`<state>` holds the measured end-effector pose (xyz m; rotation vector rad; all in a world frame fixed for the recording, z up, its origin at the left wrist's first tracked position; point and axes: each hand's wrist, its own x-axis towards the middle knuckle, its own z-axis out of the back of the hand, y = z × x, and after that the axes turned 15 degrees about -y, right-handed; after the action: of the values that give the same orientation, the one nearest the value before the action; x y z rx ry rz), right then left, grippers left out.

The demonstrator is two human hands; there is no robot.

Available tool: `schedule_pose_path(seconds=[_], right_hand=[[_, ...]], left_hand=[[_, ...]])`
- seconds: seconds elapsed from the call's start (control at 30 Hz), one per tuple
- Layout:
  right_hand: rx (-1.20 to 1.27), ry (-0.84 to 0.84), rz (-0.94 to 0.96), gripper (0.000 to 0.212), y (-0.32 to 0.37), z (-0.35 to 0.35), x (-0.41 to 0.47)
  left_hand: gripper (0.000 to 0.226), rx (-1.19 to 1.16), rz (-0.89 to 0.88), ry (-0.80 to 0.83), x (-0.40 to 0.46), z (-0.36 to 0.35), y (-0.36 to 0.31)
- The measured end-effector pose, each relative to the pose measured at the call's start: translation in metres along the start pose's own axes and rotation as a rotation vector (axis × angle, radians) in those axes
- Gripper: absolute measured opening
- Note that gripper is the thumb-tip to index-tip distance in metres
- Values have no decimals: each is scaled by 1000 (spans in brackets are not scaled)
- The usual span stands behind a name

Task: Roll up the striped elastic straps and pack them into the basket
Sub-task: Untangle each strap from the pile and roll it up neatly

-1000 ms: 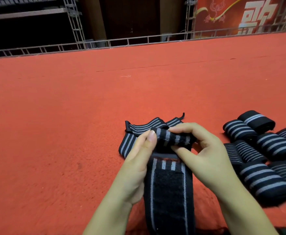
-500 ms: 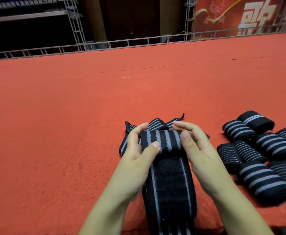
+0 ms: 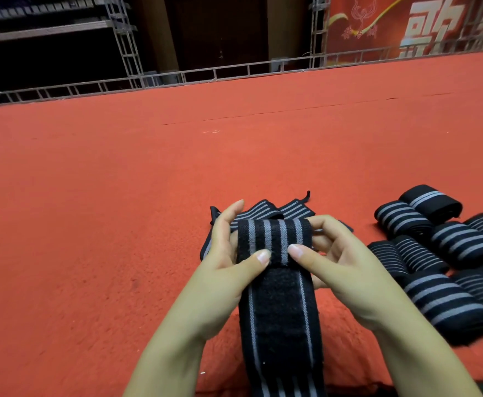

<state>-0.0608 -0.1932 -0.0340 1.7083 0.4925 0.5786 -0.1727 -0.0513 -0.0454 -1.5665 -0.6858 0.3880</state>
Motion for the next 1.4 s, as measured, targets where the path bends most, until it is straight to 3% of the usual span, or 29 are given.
schedule_pose_path(seconds=[0.27,0.5,0.83,0.9,1.0,1.07,1.17,1.27,1.4], right_hand=[[-42,-70,136,37,2,3,-1],[-38,-210,385,35,9,-1,-4],[-164,-283,587,38,-3,-12,-6],[-208,-255,608,36,-5,-11,-5],[-258,-204,676,40,-7,-12,-4],[-273,-173,711,48,-11,-12,-4],[-257,-133,685,55,-14,-10,-4],[-90,-83,522,53,-13,-9,-6],[191,-92,296,39,-11,-9,-7]], left_hand=[[73,-1,25,-20,-1,-9,1],[52,7,-22,21,-8,-20,6],[56,-71,-30,-104,-9,-25,-1],[65,-57,-5,-112,-10,-25,-3],[97,-12,42,-150,-10,-24,-2],[99,-9,58,-186,-8,-24,-2],[76,-39,64,-205,-8,-25,-4],[63,-82,67,-163,-9,-24,-6],[75,-87,14,-145,-9,-17,-8]])
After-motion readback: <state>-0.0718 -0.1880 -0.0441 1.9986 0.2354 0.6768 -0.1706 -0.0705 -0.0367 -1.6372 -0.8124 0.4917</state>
